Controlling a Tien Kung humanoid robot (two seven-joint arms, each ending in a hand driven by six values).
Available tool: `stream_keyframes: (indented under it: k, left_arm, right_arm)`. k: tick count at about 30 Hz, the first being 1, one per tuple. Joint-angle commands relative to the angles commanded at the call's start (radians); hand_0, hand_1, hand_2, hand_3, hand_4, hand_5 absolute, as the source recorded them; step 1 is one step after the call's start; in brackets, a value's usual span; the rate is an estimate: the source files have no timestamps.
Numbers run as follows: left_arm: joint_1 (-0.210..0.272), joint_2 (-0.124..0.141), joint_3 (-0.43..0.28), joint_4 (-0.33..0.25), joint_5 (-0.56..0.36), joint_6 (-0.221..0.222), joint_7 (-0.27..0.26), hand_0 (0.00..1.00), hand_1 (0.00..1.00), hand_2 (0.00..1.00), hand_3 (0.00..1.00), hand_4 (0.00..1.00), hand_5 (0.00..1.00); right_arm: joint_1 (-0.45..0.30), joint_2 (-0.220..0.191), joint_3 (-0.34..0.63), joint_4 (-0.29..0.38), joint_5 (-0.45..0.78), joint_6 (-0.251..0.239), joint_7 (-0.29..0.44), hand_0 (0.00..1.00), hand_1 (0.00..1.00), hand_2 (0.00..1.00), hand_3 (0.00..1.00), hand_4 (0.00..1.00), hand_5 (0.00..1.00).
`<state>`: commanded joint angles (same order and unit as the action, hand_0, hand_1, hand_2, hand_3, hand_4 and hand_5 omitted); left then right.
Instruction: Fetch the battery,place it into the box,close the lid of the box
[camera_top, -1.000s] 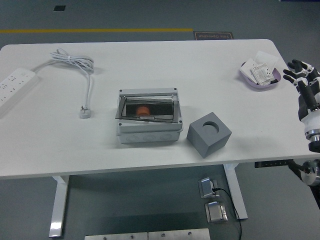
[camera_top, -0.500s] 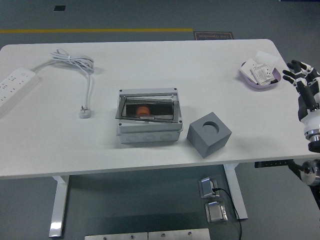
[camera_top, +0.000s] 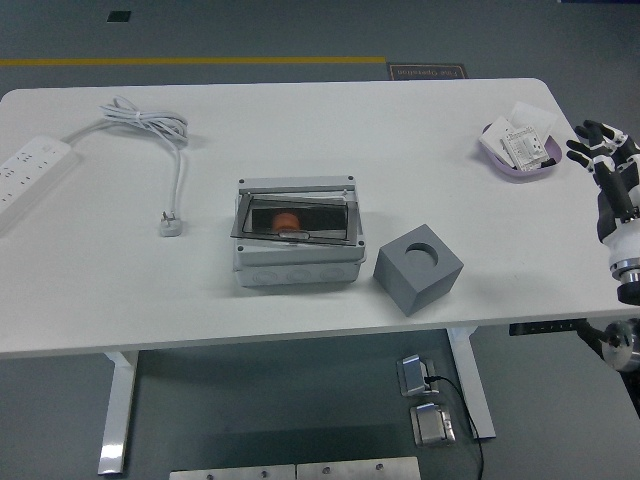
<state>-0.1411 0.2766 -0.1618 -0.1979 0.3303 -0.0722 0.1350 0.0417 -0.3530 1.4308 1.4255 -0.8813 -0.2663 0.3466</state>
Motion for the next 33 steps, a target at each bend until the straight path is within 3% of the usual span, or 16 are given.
stream_keyframes:
  k: [33]
  left_arm:
    - [0.009,-0.006,0.01,0.004,-0.018,0.002,0.002,0.765,0.769,0.756,0.8,0.487,0.299]
  right_arm:
    - [0.009,0.001,-0.017,-0.009,0.009,0.003,-0.002,0.718,0.67,0.704,0.656,0.709,0.508]
